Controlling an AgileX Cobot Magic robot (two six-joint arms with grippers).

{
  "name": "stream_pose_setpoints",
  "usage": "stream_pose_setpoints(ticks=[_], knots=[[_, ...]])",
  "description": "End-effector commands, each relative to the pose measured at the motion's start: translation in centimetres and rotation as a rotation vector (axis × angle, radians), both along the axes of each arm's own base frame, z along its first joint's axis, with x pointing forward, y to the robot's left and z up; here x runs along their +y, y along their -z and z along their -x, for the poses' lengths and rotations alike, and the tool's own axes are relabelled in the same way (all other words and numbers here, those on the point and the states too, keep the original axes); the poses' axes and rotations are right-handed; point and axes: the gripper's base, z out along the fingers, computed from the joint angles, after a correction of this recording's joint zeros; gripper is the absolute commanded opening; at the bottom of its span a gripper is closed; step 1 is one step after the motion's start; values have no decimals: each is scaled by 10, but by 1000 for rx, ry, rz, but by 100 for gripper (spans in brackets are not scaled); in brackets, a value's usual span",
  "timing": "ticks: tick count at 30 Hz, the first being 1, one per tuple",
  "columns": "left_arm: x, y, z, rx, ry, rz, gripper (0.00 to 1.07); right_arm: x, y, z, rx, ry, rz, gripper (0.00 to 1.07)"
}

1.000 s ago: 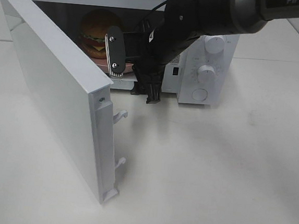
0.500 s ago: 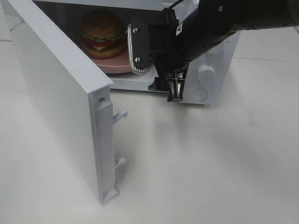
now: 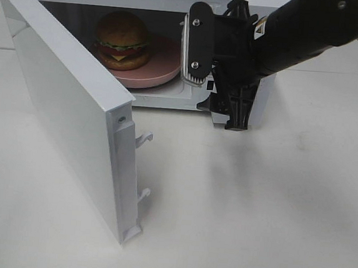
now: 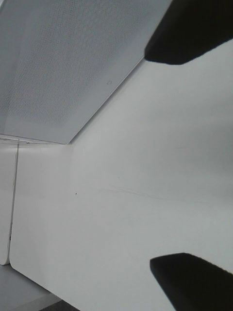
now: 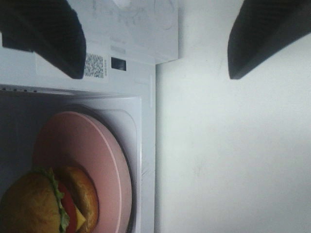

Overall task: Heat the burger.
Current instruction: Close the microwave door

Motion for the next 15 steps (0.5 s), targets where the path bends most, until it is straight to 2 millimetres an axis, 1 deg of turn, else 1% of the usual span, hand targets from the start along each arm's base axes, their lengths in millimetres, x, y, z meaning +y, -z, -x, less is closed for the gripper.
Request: stream_pose_setpoints(ticks=[1, 3, 4, 6, 7, 8, 9, 10, 11, 12, 14, 15], knots=[[0, 0, 3, -35, 4, 2, 98, -7, -8, 9, 4, 50, -50, 76], [0, 0, 3, -35, 4, 2, 98, -15, -13, 21, 11, 81, -78, 76], [0, 0, 3, -35, 4, 2, 98, -15, -13, 21, 11, 81, -78, 76], [0, 0, 3, -35, 4, 2, 98, -23, -19, 34, 21, 124, -121, 76], [0, 0, 3, -35, 4, 2, 98, -23, -19, 34, 21, 124, -121, 76], [0, 0, 3, -35, 4, 2, 98, -29, -20, 43, 40, 163, -154, 76], [0, 0, 3, -35, 4, 2, 98, -31, -21, 48, 51, 186, -174, 76], [0, 0, 3, -35, 4, 2, 98, -31, -21, 48, 51, 186, -174, 76], [0, 0, 3, -35, 4, 2, 98, -37, -22, 57, 90, 249, -220, 76], [0, 0, 3, -35, 4, 2, 98, -37, -22, 57, 90, 249, -220, 76], [0, 0, 3, -35, 4, 2, 98, -48, -26, 74, 195, 396, -303, 76], [0, 0, 3, -35, 4, 2, 98, -48, -26, 74, 195, 396, -303, 76]])
